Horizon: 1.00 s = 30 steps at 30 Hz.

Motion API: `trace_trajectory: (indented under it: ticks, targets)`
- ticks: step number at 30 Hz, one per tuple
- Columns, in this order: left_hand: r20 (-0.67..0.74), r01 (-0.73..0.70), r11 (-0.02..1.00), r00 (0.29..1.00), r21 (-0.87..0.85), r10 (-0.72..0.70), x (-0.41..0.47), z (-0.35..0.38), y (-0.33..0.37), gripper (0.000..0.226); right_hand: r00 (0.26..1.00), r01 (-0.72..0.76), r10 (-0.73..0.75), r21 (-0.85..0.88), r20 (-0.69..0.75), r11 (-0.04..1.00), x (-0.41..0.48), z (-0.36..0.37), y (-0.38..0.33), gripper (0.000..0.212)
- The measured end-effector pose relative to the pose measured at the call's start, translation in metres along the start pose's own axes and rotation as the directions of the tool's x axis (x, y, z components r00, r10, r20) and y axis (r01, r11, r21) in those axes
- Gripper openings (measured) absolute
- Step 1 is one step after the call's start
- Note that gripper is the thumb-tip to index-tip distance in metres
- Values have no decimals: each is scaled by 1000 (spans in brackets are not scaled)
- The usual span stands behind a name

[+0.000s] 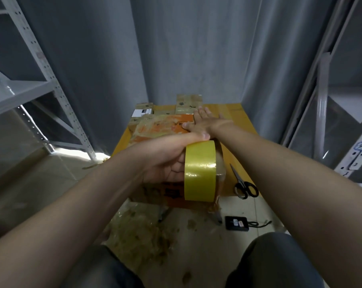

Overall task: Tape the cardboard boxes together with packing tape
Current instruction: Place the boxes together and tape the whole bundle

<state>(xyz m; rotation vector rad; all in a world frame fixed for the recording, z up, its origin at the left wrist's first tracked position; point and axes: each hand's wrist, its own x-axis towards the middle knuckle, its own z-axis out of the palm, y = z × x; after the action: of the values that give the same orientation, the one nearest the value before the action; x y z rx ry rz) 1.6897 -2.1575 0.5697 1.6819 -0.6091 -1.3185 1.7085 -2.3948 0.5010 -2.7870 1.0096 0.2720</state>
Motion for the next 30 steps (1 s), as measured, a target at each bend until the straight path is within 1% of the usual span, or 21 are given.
trace_trajectory:
  ticks: [2,4,6,9,11,13,16,18,20,22,23,24,25,26,27,28,29,30]
  targets:
    - [17,-7,1000,1000,22,7,3,2,-5,27,1000,3,-3,9,-7,1000,-5,-1,0,88]
    - [25,-20,997,1000,71,18,5,7,-16,13,1000,15,-14,16,-16,1000,-10,-2,0,87]
    - [-27,-1,993,1000,115,4,4,8,-32,24,999,28,-28,9,-21,1000,-14,-2,-1,86]
    - [-36,75,994,997,86,-72,3,8,-55,20,999,38,-38,5,-38,999,-17,-2,-1,85]
    - [-58,132,988,990,76,-127,6,12,-68,29,998,45,-44,21,-50,999,-18,-1,0,85]
    - [-61,166,982,985,92,-161,8,19,-77,30,996,57,-55,30,-64,998,-17,1,1,86]
    - [-28,140,990,990,34,-139,15,23,-85,28,996,58,-54,51,-77,997,-15,2,2,87]
    - [3,96,994,995,-45,-96,18,22,-88,25,994,57,-50,72,-92,996,-15,3,1,86]
    - [30,83,987,996,-135,-80,20,24,-90,25,993,54,-42,102,-109,993,-14,4,1,86]
    - [14,56,987,998,-151,-55,24,23,-94,28,987,79,-51,183,-155,980,-12,4,3,84]
    - [0,37,988,999,-151,-37,26,23,-95,28,975,112,-56,264,-213,958,-10,4,4,79]
    - [-16,24,986,1000,-162,-27,28,23,-95,29,953,154,-36,381,-300,911,-10,3,6,71]
    - [-36,15,984,999,-180,-22,29,23,-95,29,919,192,25,501,-394,844,-10,4,9,60]
    - [-53,7,981,998,-195,-18,30,22,-95,29,873,211,116,580,-475,786,-13,6,14,49]
    - [-65,-2,980,998,-200,-11,31,21,-94,28,827,202,206,618,-523,760,-17,9,21,39]
    - [-82,-9,980,997,-197,-7,32,19,-92,27,805,156,271,629,-528,762,-22,13,30,29]
    - [-104,-16,981,995,-194,-5,33,18,-91,26,814,79,314,628,-489,774,-30,19,41,21]
    - [-130,-24,979,992,-200,-2,35,15,-89,26,842,-14,338,609,-421,793,-38,25,51,23]
